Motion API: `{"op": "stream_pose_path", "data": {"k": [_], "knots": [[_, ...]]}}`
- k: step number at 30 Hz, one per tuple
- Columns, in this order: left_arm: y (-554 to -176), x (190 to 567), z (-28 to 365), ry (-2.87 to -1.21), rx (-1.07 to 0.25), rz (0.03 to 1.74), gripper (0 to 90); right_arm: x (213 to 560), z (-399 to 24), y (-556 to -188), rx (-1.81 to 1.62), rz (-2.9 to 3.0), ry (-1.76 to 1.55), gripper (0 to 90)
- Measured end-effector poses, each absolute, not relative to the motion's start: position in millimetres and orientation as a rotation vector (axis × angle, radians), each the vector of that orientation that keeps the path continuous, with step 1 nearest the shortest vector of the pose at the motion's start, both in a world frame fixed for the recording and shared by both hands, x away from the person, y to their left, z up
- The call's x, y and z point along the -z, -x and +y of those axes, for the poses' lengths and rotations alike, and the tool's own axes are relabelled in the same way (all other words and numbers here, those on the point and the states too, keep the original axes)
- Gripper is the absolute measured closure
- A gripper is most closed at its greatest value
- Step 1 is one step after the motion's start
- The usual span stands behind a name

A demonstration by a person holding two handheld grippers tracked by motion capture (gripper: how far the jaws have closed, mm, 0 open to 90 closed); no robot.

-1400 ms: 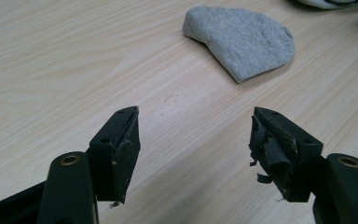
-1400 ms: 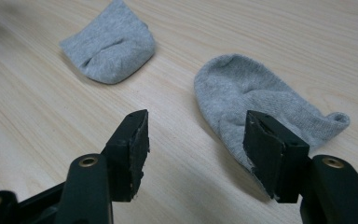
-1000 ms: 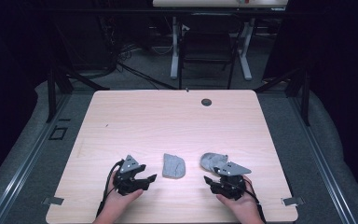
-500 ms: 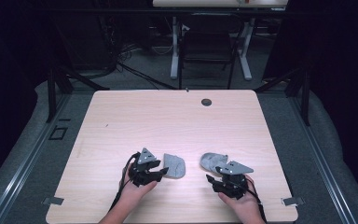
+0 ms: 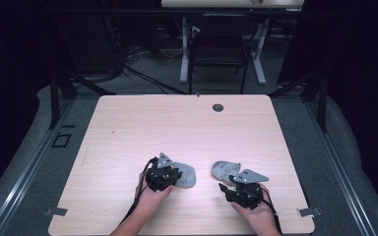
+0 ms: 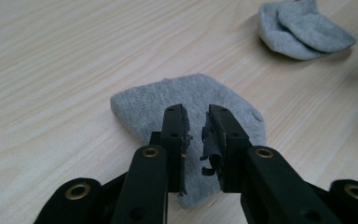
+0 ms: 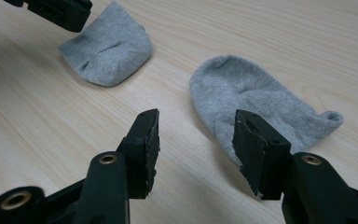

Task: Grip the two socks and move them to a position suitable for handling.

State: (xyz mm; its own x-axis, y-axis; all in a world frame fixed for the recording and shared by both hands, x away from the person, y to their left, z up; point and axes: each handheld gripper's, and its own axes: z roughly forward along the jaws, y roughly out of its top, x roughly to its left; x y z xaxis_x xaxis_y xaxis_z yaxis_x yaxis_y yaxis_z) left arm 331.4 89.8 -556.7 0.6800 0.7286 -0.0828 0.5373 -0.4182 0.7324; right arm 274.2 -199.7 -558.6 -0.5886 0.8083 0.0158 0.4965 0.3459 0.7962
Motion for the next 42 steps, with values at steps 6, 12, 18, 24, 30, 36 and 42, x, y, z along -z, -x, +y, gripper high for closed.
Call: {"op": "stream_pose_path", "data": {"k": [6, 12, 18, 24, 30, 36, 42], "knots": [[-334, 565, 86, -2.151, -0.316, 0.978, 80.3, 558, -201, -275, -1.126, 2.23, -1.148, 50.8], [-334, 568, 87, -2.151, -0.308, 0.984, 80.5, 558, -201, -275, -1.126, 2.229, -1.148, 50.9], [-330, 572, 88, -2.169, -0.3, 0.972, 80.9, 559, -201, -275, -1.128, 2.226, -1.154, 50.9], [-323, 575, 90, -2.165, -0.292, 0.955, 81.2, 558, -201, -274, -1.127, 2.229, -1.15, 50.9], [-311, 576, 90, -2.173, -0.284, 0.918, 81.2, 559, -200, -275, -1.12, 2.231, -1.153, 51.3], [-300, 576, 93, -2.171, -0.256, 0.908, 81.0, 559, -201, -275, -1.114, 2.232, -1.155, 51.7], [-290, 575, 94, -2.181, -0.235, 0.902, 80.6, 559, -201, -275, -1.115, 2.225, -1.156, 51.9]]}}
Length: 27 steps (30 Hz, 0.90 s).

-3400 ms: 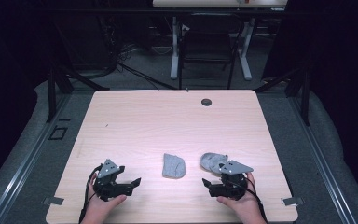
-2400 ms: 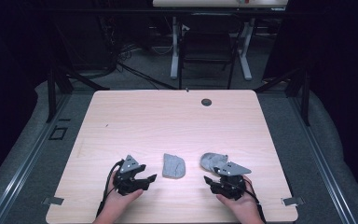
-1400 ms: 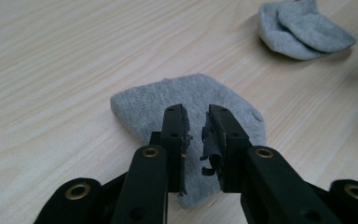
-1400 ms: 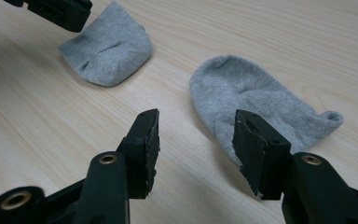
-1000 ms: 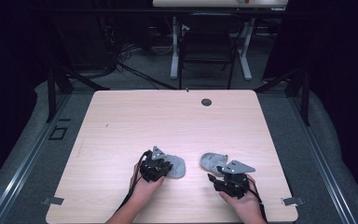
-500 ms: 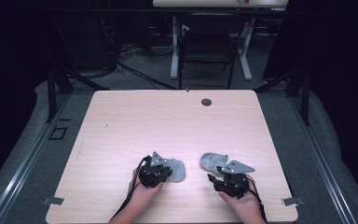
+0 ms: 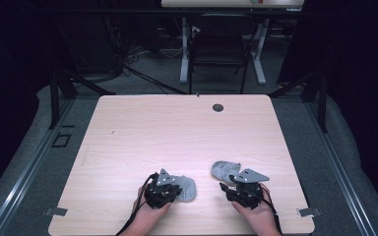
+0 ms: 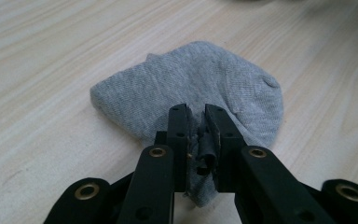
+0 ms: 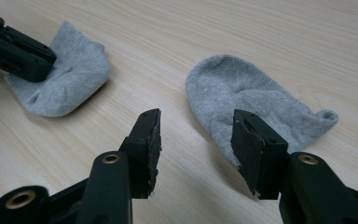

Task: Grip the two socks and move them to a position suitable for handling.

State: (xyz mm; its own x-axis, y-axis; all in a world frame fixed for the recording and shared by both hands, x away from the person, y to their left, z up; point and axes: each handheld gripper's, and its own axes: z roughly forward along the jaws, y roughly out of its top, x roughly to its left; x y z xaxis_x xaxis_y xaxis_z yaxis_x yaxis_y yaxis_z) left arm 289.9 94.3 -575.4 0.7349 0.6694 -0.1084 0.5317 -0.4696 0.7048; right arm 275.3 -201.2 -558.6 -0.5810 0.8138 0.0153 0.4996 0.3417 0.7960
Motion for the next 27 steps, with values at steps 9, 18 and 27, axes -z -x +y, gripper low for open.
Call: {"op": "stream_pose_path", "data": {"k": [9, 18, 27], "knots": [[-274, 574, 100, -2.197, -0.239, 0.91, 80.5, 554, -201, -275, -1.117, 2.223, -1.143, 56.1], [-262, 575, 109, -2.185, -0.207, 0.908, 79.6, 544, -201, -282, -1.056, 2.229, -1.152, 74.1], [-255, 574, 110, -2.174, -0.177, 0.939, 78.3, 555, -206, -309, -0.943, 2.195, -1.289, 83.6]]}}
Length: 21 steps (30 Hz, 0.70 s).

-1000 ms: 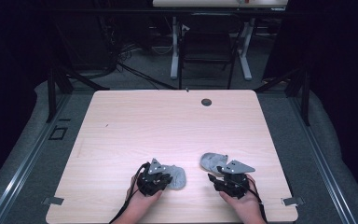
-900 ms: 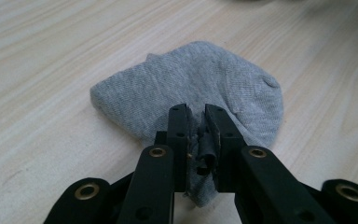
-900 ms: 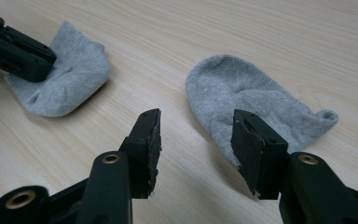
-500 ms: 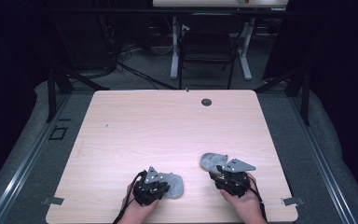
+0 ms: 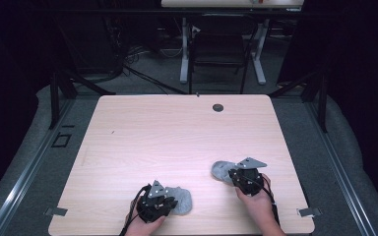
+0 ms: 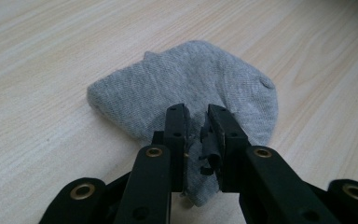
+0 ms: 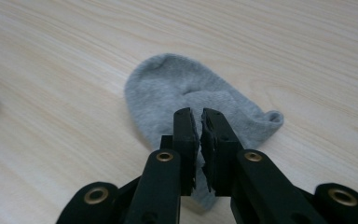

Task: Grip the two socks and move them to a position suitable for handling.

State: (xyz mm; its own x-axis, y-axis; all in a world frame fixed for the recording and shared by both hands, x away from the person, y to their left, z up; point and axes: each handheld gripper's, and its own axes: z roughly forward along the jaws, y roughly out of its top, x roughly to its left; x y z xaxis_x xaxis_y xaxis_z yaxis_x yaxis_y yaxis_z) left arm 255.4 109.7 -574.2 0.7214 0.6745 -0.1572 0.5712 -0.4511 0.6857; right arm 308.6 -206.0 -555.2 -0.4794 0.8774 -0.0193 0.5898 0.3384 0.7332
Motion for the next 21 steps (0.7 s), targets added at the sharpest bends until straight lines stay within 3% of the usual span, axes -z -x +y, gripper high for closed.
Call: {"op": "stream_pose_path", "data": {"k": [21], "knots": [[-252, 576, 106, -2.163, -0.179, 0.919, 78.1, 573, -157, -329, -0.917, 2.329, -1.169, 86.1]]}}
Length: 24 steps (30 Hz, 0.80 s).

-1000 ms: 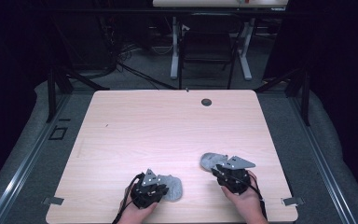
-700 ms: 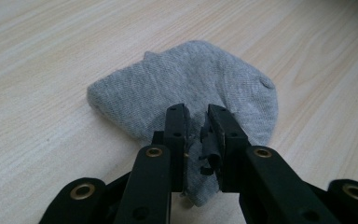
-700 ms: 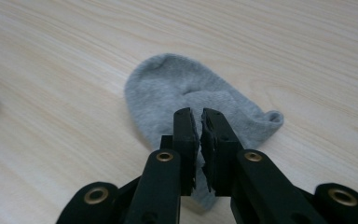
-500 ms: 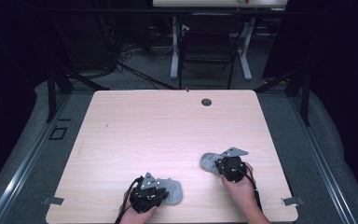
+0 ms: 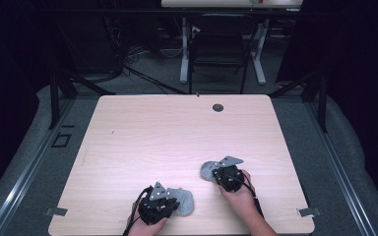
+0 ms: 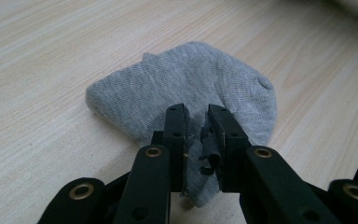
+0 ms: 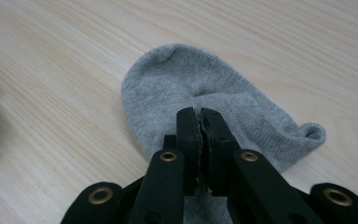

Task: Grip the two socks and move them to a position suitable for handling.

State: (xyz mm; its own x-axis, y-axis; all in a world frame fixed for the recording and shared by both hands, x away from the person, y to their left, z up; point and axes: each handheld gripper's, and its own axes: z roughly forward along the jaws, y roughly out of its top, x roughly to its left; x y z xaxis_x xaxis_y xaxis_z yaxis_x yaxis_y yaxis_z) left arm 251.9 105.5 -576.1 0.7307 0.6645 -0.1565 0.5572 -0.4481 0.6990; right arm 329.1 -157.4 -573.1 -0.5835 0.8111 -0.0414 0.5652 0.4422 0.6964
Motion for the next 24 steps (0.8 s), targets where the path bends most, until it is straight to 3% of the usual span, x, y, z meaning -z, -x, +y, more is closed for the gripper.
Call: {"op": "stream_pose_path", "data": {"k": [24], "knots": [[-252, 579, 102, -2.142, -0.169, 0.905, 78.7, 575, -84, -340, -1.001, 2.437, -1.04, 86.0]]}}
